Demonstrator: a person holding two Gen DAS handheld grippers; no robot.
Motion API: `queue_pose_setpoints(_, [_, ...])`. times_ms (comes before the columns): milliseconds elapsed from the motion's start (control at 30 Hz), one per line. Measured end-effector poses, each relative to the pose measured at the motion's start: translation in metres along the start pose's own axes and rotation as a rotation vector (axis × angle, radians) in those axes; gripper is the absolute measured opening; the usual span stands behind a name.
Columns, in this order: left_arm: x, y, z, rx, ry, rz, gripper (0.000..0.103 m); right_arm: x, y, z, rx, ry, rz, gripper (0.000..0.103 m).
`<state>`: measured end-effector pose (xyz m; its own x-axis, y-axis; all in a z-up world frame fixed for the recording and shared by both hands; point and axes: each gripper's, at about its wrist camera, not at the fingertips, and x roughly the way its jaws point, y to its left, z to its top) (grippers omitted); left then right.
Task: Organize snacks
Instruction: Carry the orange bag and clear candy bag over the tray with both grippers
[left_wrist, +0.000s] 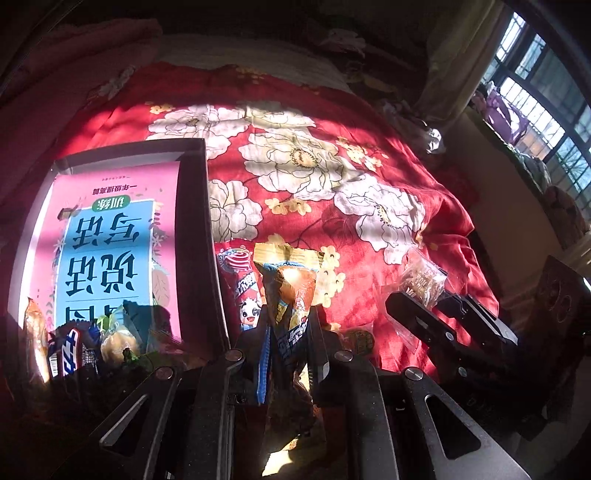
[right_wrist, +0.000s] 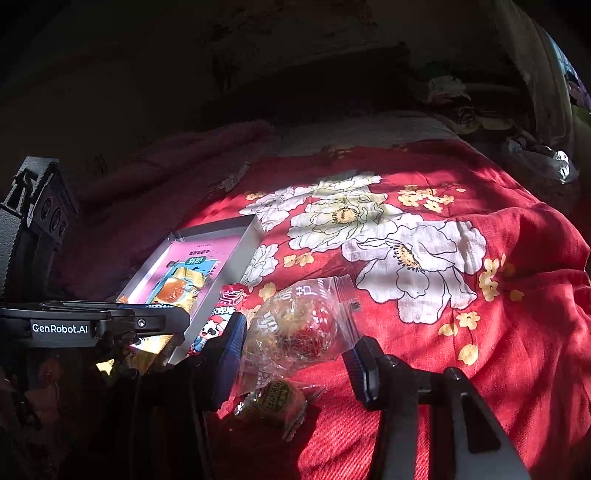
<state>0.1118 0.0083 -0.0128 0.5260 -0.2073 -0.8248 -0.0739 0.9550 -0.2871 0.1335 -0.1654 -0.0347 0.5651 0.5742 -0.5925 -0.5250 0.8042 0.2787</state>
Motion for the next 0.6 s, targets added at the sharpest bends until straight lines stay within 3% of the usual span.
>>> queue_pose_setpoints(400, [-0.023, 0.022, -0.002, -0.039, -0.042, 0.003, 0.016, -0.005, 0.022, -0.001, -0.036, -0.008, 0.019, 0.050])
queue_pose_setpoints(600, [-0.028, 0.029, -0.004, -0.053, -0.045, 0.002, 0.016, 0.005, 0.025, -0.006, -0.049, 0.037, 0.011, 0.050])
